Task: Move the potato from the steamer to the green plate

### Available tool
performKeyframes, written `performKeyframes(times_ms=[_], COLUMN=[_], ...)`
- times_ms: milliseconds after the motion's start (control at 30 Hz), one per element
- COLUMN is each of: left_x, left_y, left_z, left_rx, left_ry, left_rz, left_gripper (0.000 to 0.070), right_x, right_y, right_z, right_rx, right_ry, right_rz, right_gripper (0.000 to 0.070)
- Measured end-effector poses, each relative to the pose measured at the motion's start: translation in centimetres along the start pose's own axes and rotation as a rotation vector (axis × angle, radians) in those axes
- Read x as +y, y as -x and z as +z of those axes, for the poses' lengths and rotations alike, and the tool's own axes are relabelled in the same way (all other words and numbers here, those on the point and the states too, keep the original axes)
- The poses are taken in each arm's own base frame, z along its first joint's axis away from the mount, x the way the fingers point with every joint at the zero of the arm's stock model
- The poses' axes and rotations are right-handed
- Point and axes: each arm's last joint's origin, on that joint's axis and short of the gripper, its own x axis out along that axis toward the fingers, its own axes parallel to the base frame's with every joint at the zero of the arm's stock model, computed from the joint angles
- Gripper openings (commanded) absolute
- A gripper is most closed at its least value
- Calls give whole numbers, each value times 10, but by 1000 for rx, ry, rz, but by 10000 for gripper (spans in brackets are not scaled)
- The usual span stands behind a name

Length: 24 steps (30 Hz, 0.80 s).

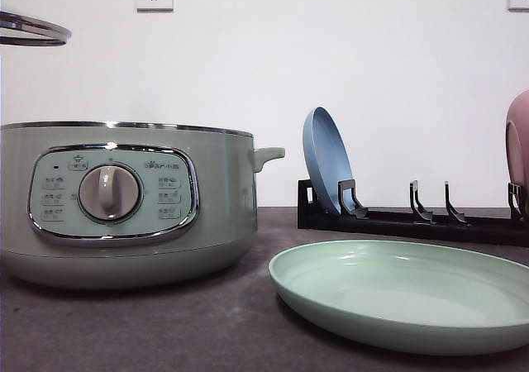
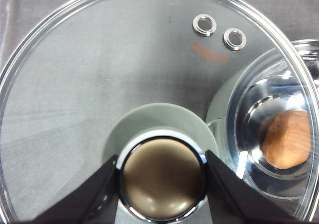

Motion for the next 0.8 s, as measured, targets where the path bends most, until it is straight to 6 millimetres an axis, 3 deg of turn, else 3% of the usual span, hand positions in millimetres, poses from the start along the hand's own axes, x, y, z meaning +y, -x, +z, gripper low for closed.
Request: performKeyframes(times_ms=[200,467,567,800], left_x=[1,4,6,10], left_y=[0,0,0,0], left_z=[0,0,0,0], left_rx=[-3,-2,-2,-1], left_ry=[2,4,9,19], left_rz=[3,8,14,23], left_gripper=[1,0,1,0], right_x=[-6,2,4,-7], right_y=[-15,-40,-59,-117], right_z=[14,69,87,113], right_rx=[1,-13,8,61], right_ry=[-65,-64,-64,-103], right_rz=[9,61,71,18], right_gripper=[507,511,547,550])
